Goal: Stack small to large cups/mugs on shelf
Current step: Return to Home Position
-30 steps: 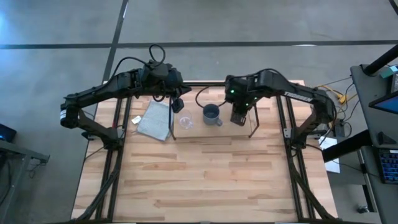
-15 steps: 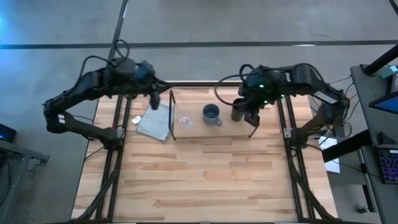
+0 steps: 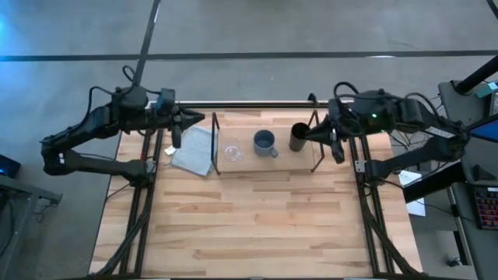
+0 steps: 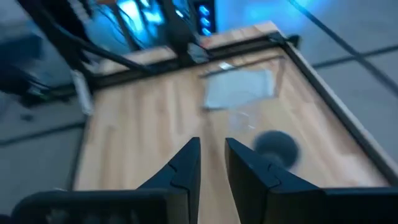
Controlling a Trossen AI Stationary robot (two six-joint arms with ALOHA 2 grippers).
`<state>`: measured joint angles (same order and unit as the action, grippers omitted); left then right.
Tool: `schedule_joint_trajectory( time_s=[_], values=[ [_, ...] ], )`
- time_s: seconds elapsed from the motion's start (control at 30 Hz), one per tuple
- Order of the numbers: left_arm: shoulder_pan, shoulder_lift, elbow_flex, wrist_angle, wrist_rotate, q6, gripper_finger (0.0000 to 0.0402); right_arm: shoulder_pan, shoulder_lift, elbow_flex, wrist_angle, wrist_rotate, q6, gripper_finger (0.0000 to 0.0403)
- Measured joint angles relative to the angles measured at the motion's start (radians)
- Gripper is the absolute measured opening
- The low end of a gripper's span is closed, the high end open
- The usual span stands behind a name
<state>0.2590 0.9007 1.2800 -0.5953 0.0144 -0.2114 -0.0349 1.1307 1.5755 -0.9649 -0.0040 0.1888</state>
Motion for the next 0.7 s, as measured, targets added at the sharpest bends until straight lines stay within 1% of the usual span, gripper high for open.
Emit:
schedule_joint_trajectory(
  time_s=[0.07,0.17,0.3,0.4,0.53,0.63,0.7],
  values=[
    [0.0,-0.033,-0.042,0.049,0.017,-0.021,0.0,0.0,-0.056,-0.082,0.08,-0.038,0.019,0.0068],
    [-0.001,-0.083,-0.085,0.076,0.053,-0.042,0.0,0.0,-0.128,-0.192,0.211,-0.089,0.02,0.0068],
    [-0.007,-0.139,-0.137,0.158,0.101,0.009,0.0,0.0,-0.194,-0.306,0.373,-0.108,-0.04,0.0068],
    [-0.007,-0.172,-0.168,0.225,0.104,0.038,0.0,0.0,-0.229,-0.354,0.445,-0.108,-0.087,0.0068],
    [-0.007,-0.215,-0.224,0.259,0.104,0.056,0.0,0.0,-0.266,-0.398,0.535,-0.109,-0.138,0.0068],
    [-0.007,-0.254,-0.284,0.304,0.104,0.058,0.0,0.0,-0.288,-0.442,0.603,-0.109,-0.162,0.0068],
    [-0.007,-0.276,-0.328,0.341,0.104,0.058,0.0,0.0,-0.303,-0.474,0.619,-0.109,-0.164,0.0068]
  ],
)
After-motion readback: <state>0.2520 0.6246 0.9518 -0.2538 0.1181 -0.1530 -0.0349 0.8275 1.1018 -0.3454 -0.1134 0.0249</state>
